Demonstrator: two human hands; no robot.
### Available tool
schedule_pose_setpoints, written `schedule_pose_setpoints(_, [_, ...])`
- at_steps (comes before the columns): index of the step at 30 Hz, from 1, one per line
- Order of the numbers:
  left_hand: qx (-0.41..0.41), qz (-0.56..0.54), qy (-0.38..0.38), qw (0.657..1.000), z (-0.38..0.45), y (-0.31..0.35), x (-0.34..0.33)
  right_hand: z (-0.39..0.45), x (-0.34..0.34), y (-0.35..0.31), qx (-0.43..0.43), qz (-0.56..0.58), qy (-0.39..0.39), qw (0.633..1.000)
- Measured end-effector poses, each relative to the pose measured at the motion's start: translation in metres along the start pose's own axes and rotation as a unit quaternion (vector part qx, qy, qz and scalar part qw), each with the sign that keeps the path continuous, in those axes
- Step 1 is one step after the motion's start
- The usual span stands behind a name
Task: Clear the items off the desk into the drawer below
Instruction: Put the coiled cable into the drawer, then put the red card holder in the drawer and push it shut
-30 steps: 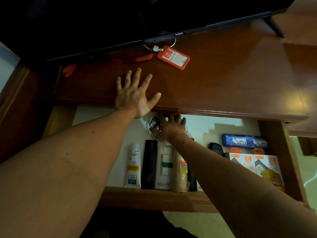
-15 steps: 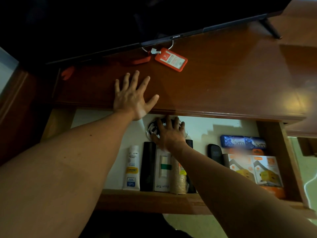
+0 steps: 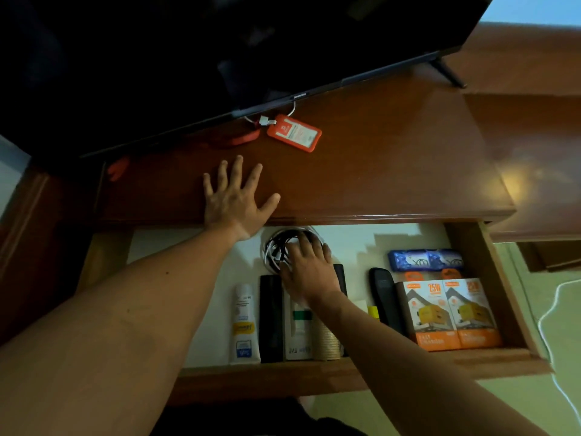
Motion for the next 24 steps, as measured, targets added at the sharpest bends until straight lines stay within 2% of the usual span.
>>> schedule_pose_setpoints(6, [-0.007,-0.003,-0.021,1.000,-0.001,-0.001,0.002,-0.007,0.049,-0.014,0.047,0.009,0.218,0.975])
schedule_pose_setpoints(10, [-0.009,-0.005,-0.034,0.999,0.000,-0.002,0.002,0.018,0.090,-0.012,0.037,0.050,0.281,0.958])
schedule_pose_setpoints(13, [-0.010,-0.008,-0.021,1.000,0.000,-0.002,0.002,0.052,0.119,-0.006,0.016,0.057,0.267,0.962])
schedule_pose_setpoints(16, [-0.010,-0.002,-0.001,1.000,0.000,-0.001,0.001,0.095,0.136,0.001,0.017,0.050,0.207,0.977])
schedule_pose_setpoints(20, [-0.006,-0.001,0.003,1.000,0.001,0.000,-0.001,0.143,0.137,0.010,0.004,0.043,0.119,0.992])
schedule_pose_setpoints(24, [-0.006,0.002,0.027,1.000,0.000,0.000,0.000,0.174,0.135,0.016,-0.003,0.021,0.075,0.997])
Point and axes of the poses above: each hand's wrist, its own z-axis towards the middle knuckle, its own x-axis out of the back of the hand, y = z × x, the point moved 3 cm from there along z, towards the middle knuckle, and after that the axes turned 4 degrees about x, right-handed, at the moved point
